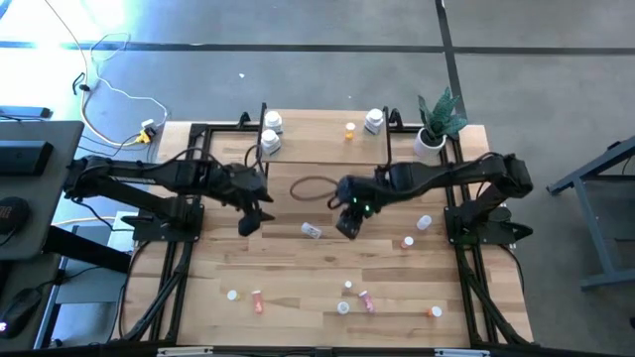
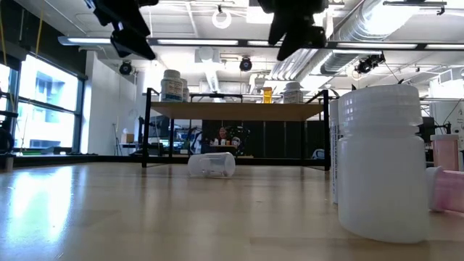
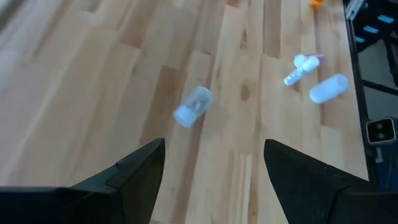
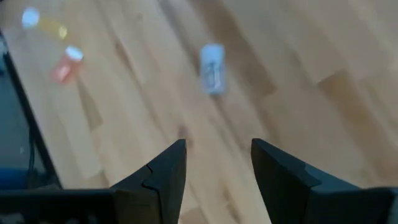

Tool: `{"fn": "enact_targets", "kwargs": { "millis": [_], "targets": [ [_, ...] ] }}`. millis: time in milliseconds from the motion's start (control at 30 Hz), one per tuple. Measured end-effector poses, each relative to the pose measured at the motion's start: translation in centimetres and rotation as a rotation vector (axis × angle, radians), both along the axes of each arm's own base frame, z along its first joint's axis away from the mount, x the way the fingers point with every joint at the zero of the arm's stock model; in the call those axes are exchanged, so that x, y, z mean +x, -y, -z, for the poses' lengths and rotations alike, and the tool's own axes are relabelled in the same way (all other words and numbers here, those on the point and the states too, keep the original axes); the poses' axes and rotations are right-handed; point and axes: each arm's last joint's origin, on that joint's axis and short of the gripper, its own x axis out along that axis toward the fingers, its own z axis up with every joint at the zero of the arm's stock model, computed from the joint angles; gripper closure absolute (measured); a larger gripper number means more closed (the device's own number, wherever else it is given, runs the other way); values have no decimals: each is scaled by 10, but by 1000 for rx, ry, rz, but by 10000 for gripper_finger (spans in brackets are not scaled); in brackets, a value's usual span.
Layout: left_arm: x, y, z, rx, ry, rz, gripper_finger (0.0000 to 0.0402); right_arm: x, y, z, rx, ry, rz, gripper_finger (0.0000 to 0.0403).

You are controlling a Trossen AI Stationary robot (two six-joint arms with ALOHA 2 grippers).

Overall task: Pick and place medicine bottles onto shelf by color
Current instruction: Put the thin white pill bottle on the shelf

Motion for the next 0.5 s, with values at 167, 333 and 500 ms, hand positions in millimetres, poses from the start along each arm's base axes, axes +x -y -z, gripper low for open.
{"fn": "enact_targets", "kwargs": {
  "millis": [167,333,500],
  "targets": [
    [2,16,1,3,13,30,140,-6,-33,7,8,-23,-81,231],
    [5,26,-3,-22,64,31,140,-12,-61,10,6,-21,-167,231],
    [6,35,-5,-65,84,29,140,-17,-80,11,-19,-17,-260,231]
  ]
}}
